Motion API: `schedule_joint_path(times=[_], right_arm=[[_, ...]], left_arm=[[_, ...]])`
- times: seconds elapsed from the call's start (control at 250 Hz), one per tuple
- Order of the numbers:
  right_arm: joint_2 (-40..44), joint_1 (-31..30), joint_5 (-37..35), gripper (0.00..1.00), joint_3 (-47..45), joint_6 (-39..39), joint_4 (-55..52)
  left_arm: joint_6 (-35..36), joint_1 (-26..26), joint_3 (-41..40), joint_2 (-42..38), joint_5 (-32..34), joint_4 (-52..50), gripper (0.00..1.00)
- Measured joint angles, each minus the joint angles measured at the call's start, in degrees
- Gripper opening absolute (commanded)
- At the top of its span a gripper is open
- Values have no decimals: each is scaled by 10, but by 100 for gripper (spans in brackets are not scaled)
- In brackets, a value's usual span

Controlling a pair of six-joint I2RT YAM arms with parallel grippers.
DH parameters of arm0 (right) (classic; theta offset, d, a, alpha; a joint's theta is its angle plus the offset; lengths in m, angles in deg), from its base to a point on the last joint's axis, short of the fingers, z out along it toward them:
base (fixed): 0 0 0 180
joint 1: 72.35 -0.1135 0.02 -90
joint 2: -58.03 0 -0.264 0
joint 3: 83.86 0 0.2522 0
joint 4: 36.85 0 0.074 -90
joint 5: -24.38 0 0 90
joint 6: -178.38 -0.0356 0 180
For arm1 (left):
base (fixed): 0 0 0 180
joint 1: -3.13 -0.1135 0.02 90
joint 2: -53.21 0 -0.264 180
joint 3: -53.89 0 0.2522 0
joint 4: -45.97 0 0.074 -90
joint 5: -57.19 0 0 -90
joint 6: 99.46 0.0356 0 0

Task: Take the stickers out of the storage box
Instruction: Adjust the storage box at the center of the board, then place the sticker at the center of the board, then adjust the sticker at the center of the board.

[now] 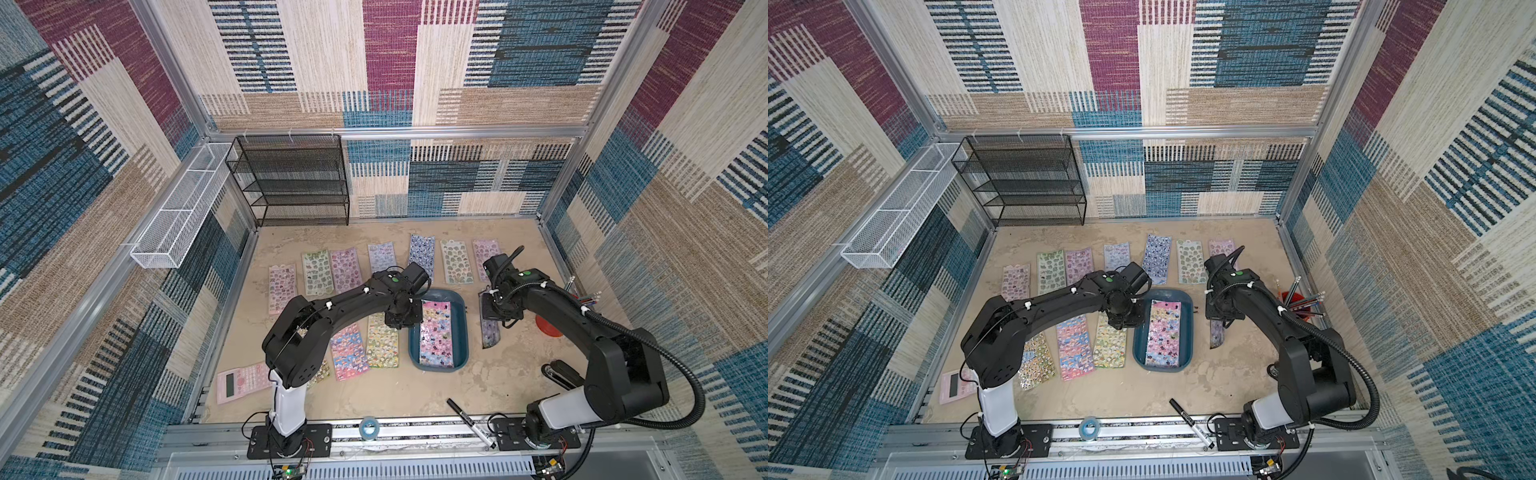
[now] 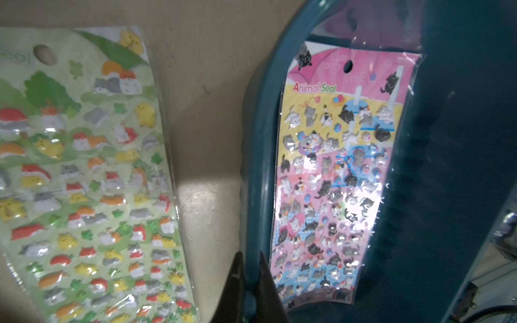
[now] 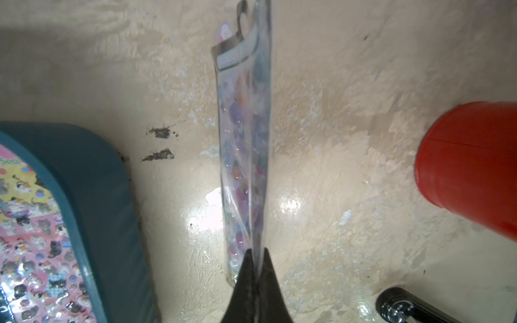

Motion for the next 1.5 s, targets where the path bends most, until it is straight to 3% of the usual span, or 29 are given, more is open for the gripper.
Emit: schedule_joint_path(times=[0.072, 0.376, 0.448, 0.78, 1.144, 1.5], right_arm=[[-16, 8, 2, 0, -6, 0, 1], [-85, 51, -25, 16, 2, -10, -3], [-99, 56, -37, 27, 5, -15, -6], [-117, 56, -104, 55, 16, -38, -23], [-35, 38, -97, 51, 72, -44, -43], [87, -111, 49, 36, 74, -63, 41]], left_arm=[[0, 0, -4, 0, -7, 9, 22], [1, 0, 0, -14, -21, 19, 36], [3, -1, 5, -17, -21, 19, 36], [11, -2, 10, -23, -26, 19, 38], [12, -2, 8, -43, -25, 18, 48], [13, -7, -9, -83, 1, -6, 50]])
